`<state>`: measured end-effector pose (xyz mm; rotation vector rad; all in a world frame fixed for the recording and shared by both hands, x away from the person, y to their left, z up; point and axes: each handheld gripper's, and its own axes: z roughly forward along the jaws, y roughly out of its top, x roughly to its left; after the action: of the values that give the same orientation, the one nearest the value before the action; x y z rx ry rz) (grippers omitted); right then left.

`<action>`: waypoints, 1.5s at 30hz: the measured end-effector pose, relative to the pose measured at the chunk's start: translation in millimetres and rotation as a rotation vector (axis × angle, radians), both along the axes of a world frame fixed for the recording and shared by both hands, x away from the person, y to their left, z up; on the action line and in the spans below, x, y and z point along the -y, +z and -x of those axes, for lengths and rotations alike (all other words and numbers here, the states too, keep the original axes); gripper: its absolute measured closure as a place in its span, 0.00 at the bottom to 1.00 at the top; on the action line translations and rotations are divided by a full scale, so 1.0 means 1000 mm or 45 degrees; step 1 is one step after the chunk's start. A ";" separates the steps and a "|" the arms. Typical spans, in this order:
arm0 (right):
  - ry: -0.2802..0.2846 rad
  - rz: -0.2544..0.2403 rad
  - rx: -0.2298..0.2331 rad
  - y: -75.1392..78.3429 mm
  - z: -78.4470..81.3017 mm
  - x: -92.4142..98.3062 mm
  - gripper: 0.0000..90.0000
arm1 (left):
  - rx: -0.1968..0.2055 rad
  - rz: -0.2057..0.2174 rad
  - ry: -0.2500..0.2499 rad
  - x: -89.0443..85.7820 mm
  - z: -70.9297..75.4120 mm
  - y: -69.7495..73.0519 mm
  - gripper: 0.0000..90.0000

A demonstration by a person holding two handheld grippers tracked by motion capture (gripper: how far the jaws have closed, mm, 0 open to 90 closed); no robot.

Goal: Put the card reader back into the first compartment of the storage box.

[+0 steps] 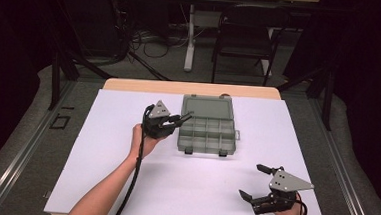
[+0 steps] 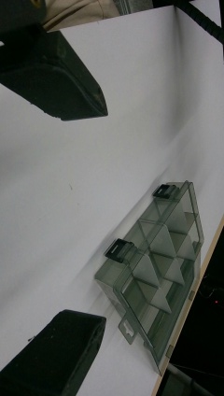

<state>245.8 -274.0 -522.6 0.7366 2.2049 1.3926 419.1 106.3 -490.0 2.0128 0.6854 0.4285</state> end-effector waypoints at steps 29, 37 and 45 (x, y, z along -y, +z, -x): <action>0.005 0.005 -0.009 0.000 -0.001 0.000 0.02 | -0.120 0.000 0.206 0.014 -0.019 -0.016 0.83; 0.004 0.002 -0.012 0.000 0.000 0.001 0.02 | -0.150 -0.029 0.235 0.021 -0.024 -0.021 0.83; 0.010 0.004 -0.009 0.000 0.000 0.000 0.02 | -0.177 -0.048 0.262 0.028 -0.029 -0.027 0.83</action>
<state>245.8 -274.3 -522.6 0.7338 2.2173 1.3916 448.3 78.5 -517.2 2.0293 0.9829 0.4267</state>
